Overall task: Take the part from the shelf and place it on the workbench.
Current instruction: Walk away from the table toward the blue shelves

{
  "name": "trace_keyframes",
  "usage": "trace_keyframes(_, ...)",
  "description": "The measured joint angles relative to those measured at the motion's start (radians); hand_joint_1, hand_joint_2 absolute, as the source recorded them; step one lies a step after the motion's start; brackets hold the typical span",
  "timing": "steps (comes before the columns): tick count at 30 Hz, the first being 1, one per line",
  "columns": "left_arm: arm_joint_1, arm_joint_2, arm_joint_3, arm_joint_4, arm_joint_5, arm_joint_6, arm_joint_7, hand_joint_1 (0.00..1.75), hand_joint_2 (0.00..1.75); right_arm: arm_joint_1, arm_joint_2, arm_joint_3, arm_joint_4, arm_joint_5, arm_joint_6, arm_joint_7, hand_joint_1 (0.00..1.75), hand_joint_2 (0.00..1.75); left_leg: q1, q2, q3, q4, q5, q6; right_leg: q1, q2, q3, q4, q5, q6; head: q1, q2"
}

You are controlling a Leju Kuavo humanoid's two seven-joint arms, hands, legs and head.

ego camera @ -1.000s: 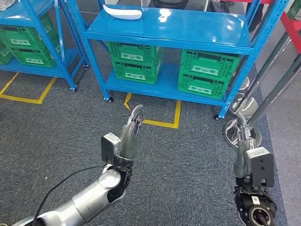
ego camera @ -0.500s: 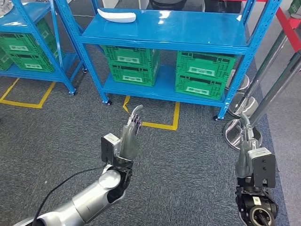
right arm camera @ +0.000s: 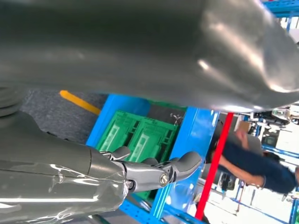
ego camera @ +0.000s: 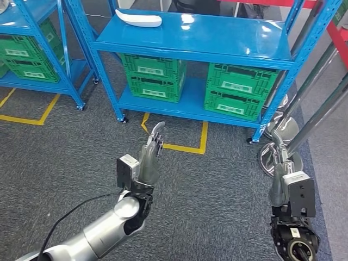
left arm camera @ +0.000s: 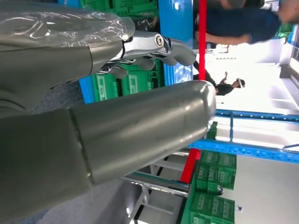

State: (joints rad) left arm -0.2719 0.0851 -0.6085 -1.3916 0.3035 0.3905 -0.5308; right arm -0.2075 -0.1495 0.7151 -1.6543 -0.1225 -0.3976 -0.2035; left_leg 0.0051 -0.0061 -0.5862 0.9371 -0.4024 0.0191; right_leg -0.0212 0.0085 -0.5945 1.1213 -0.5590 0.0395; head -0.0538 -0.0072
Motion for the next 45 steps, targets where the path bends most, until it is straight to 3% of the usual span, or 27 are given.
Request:
trace_keyframes(2, 0.003, 0.0, 0.0, 0.0, 0.0, 0.0, 0.0, 0.0, 0.0, 0.002, 0.0, 0.001, 0.001, 0.0, 0.0, 0.0, 0.0, 0.0, -0.003, 0.001, 0.008, 0.0, -0.007, 0.007, 0.001, 0.0, -0.075, 0.128, -0.031, 0.003, 0.004, 0.0)
trace_keyframes(3, 0.004, 0.0, 0.0, 0.0, 0.0, 0.0, 0.0, 0.0, 0.0, 0.003, 0.0, 0.002, 0.002, 0.0, 0.0, 0.0, 0.0, 0.0, -0.004, 0.0, 0.013, 0.001, -0.011, 0.008, 0.001, 0.0, -0.092, 0.145, -0.021, 0.003, 0.004, 0.0)
trace_keyframes(4, 0.004, 0.0, 0.0, 0.0, 0.0, 0.0, 0.0, 0.0, 0.0, 0.003, 0.0, 0.002, 0.002, 0.0, 0.0, 0.0, 0.0, 0.0, -0.005, -0.001, 0.019, 0.001, -0.016, 0.007, 0.001, 0.0, -0.089, 0.119, 0.009, 0.002, 0.005, 0.0)
trace_keyframes(6, 0.005, 0.0, 0.0, 0.0, 0.0, 0.0, 0.0, 0.0, 0.0, 0.002, 0.0, 0.001, 0.003, -0.001, 0.0, 0.0, 0.0, 0.0, -0.006, -0.004, 0.034, 0.003, -0.027, 0.003, 0.003, 0.0, -0.04, -0.012, 0.092, -0.006, 0.007, 0.0)
trace_keyframes(7, 0.005, 0.0, 0.0, 0.0, 0.0, 0.0, 0.0, 0.0, 0.0, 0.002, 0.0, 0.001, 0.003, -0.002, 0.0, 0.0, 0.0, 0.0, -0.009, -0.005, 0.038, 0.005, -0.033, -0.001, 0.005, -0.001, -0.011, -0.076, 0.119, -0.01, 0.008, 0.0)
trace_keyframes(9, 0.005, 0.0, 0.0, 0.0, 0.0, 0.0, 0.0, 0.0, 0.0, 0.0, 0.0, 0.002, 0.003, -0.002, 0.0, 0.0, 0.0, 0.0, -0.012, -0.005, 0.037, 0.009, -0.039, -0.009, 0.01, -0.001, 0.02, -0.139, 0.127, -0.016, 0.009, 0.0)
trace_keyframes(12, 0.004, 0.0, 0.0, 0.0, 0.0, 0.0, 0.001, 0.0, 0.0, -0.001, 0.0, 0.001, 0.002, -0.003, -0.001, 0.0, 0.0, 0.0, -0.012, -0.002, 0.031, 0.017, -0.046, -0.023, 0.007, 0.002, 0.03, -0.156, 0.123, -0.025, 0.007, 0.0)
trace_keyframes(14, 0.003, 0.0, 0.0, 0.0, 0.0, -0.001, 0.0, 0.0, 0.0, -0.002, 0.001, 0.0, 0.001, -0.002, -0.003, 0.0, 0.0, 0.0, -0.009, -0.001, -0.002, 0.085, -0.082, -0.035, 0.003, 0.002, 0.039, -0.165, 0.124, -0.034, 0.003, 0.0)
trace_keyframes(16, 0.005, 0.001, 0.0, 0.0, 0.0, -0.001, 0.0, 0.0, 0.0, -0.001, 0.002, 0.0, 0.001, -0.002, -0.004, 0.0, 0.0, 0.0, -0.004, -0.001, -0.078, 0.222, -0.134, -0.043, 0.003, 0.001, 0.042, -0.166, 0.121, -0.041, -0.001, 0.0)
trace_keyframes(18, 0.009, 0.001, 0.0, 0.0, 0.0, -0.001, 0.001, 0.0, 0.0, 0.001, 0.003, 0.001, 0.001, -0.002, -0.003, 0.001, 0.0, 0.0, 0.002, -0.001, -0.141, 0.311, -0.146, -0.049, 0.003, 0.001, 0.044, -0.166, 0.117, -0.043, -0.004, 0.0)
trace_keyframes(19, 0.01, 0.002, 0.0, 0.0, 0.0, -0.001, 0.001, 0.0, 0.0, 0.001, 0.003, 0.001, 0.001, -0.002, -0.003, 0.001, 0.0, 0.0, 0.004, 0.0, -0.146, 0.3, -0.124, -0.05, 0.002, 0.001, 0.046, -0.166, 0.115, -0.042, -0.005, 0.0)
trace_keyframes(20, 0.01, 0.002, 0.0, 0.0, 0.0, -0.001, 0.001, 0.0, 0.0, 0.002, 0.003, 0.001, 0.001, -0.002, -0.003, 0.001, 0.0, 0.0, 0.007, 0.0, -0.129, 0.25, -0.086, -0.051, 0.001, 0.002, 0.05, -0.166, 0.111, -0.04, -0.006, 0.0)
trace_keyframes(22, 0.009, 0.002, 0.0, 0.0, 0.0, -0.001, 0.001, 0.0, 0.0, 0.001, 0.003, 0.001, 0.001, -0.002, -0.003, 0.001, 0.0, 0.0, 0.01, 0.001, -0.066, 0.106, -0.013, -0.05, 0.002, 0.004, 0.059, -0.164, 0.102, -0.031, -0.009, 0.0)
trace_keyframes(23, 0.008, 0.002, 0.0, 0.0, 0.0, -0.001, 0.001, 0.0, 0.0, 0.001, 0.003, 0.001, 0.001, -0.002, -0.003, 0.001, 0.0, 0.0, 0.01, 0.0, -0.041, 0.054, 0.004, -0.047, 0.003, 0.005, 0.061, -0.163, 0.097, -0.026, -0.01, 0.0)
trace_keyframes(24, 0.008, 0.001, 0.0, 0.0, 0.0, -0.001, 0.001, 0.0, 0.0, 0.001, 0.003, 0.001, 0.001, -0.001, -0.003, 0.001, 0.0, 0.0, 0.008, -0.001, -0.027, 0.027, 0.006, -0.043, 0.004, 0.006, 0.062, -0.164, 0.094, -0.02, -0.01, 0.0)
trace_keyframes(28, 0.008, 0.001, 0.0, -0.001, 0.0, -0.001, 0.0, 0.0, 0.0, 0.001, 0.003, 0.001, 0.001, 0.0, -0.003, 0.0, 0.0, 0.0, 0.004, -0.003, -0.013, 0.009, -0.003, -0.016, -0.001, 0.004, 0.059, -0.148, 0.072, 0.001, -0.005, 0.0)
trace_keyframes(30, 0.008, 0.0, 0.0, -0.001, 0.0, -0.001, 0.0, 0.0, 0.0, 0.001, 0.003, 0.001, 0.001, 0.0, -0.003, 0.0, 0.0, 0.0, 0.003, -0.002, -0.002, 0.005, -0.007, -0.004, -0.003, 0.001, 0.013, -0.049, 0.025, 0.004, 0.001, 0.0)
trace_keyframes(32, 0.009, 0.0, 0.0, -0.001, 0.0, -0.002, 0.0, 0.0, 0.0, 0.002, 0.003, 0.001, 0.001, 0.0, -0.001, 0.0, 0.0, 0.0, 0.0, -0.001, 0.005, 0.005, -0.014, 0.005, 0.0, 0.0, -0.062, 0.094, -0.023, 0.004, 0.005, 0.0)
trace_keyframes(33, 0.01, 0.0, 0.0, 0.0, -0.001, -0.002, 0.0, 0.0, 0.0, 0.003, 0.003, 0.001, 0.002, 0.0, 0.0, 0.0, 0.0, 0.0, -0.002, -0.001, 0.009, 0.005, -0.017, 0.007, 0.001, 0.0, -0.089, 0.135, -0.026, 0.003, 0.006, 0.0)
trace_keyframes(34, 0.011, 0.0, 0.0, 0.0, -0.001, -0.001, 0.0, 0.0, 0.0, 0.004, 0.003, 0.002, 0.002, 0.0, 0.003, 0.0, 0.0, 0.0, -0.004, -0.002, 0.015, 0.006, -0.022, 0.009, 0.002, 0.0, -0.098, 0.139, -0.01, 0.001, 0.006, 0.0)
trace_keyframes(35, 0.011, 0.0, 0.0, 0.0, -0.002, -0.001, 0.0, 0.0, 0.0, 0.003, 0.003, 0.001, 0.002, 0.0, 0.005, 0.0, 0.0, 0.0, -0.006, -0.003, 0.022, 0.006, -0.026, 0.009, 0.002, 0.0, -0.088, 0.103, 0.024, -0.002, 0.006, 0.0)
trace_keyframes(37, 0.011, 0.0, 0.0, -0.001, -0.003, -0.001, 0.0, 0.0, 0.0, 0.002, 0.003, 0.001, 0.003, 0.0, 0.009, 0.0, 0.0, 0.0, -0.009, -0.006, 0.037, 0.006, -0.037, 0.005, 0.007, 0.0, -0.036, -0.029, 0.102, -0.013, 0.007, 0.0)
trace_keyframes(38, 0.011, 0.001, 0.0, -0.001, -0.004, -0.001, 0.0, 0.0, 0.0, 0.002, 0.003, 0.001, 0.003, 0.0, 0.01, 0.0, 0.0, 0.0, -0.011, -0.006, 0.04, 0.008, -0.041, 0.001, 0.01, 0.0, -0.008, -0.089, 0.123, -0.018, 0.008, 0.0)
trace_keyframes(40, 0.011, 0.001, 0.0, -0.001, -0.004, 0.0, 0.001, 0.0, 0.0, 0.0, 0.003, 0.001, 0.003, 0.0, 0.011, 0.0, 0.0, 0.0, -0.013, -0.006, 0.038, 0.009, -0.044, -0.008, 0.016, 0.0, 0.018, -0.142, 0.126, -0.026, 0.009, 0.0)
trace_keyframes(43, 0.01, 0.002, 0.0, -0.002, -0.005, 0.0, 0.001, 0.0, 0.0, -0.001, 0.004, 0.001, 0.002, 0.0, 0.012, 0.0, 0.0, 0.0, -0.013, -0.004, 0.035, 0.019, -0.055, -0.022, 0.01, 0.001, 0.031, -0.161, 0.125, -0.035, 0.006, 0.0)
trace_keyframes(45, 0.009, 0.002, 0.0, -0.004, -0.006, 0.001, 0.001, 0.0, 0.0, -0.003, 0.005, 0.0, 0.002, 0.0, 0.013, 0.0, 0.0, 0.0, -0.011, -0.003, 0.002, 0.091, -0.093, -0.034, 0.006, -0.001, 0.042, -0.172, 0.126, -0.043, 0.002, 0.0)
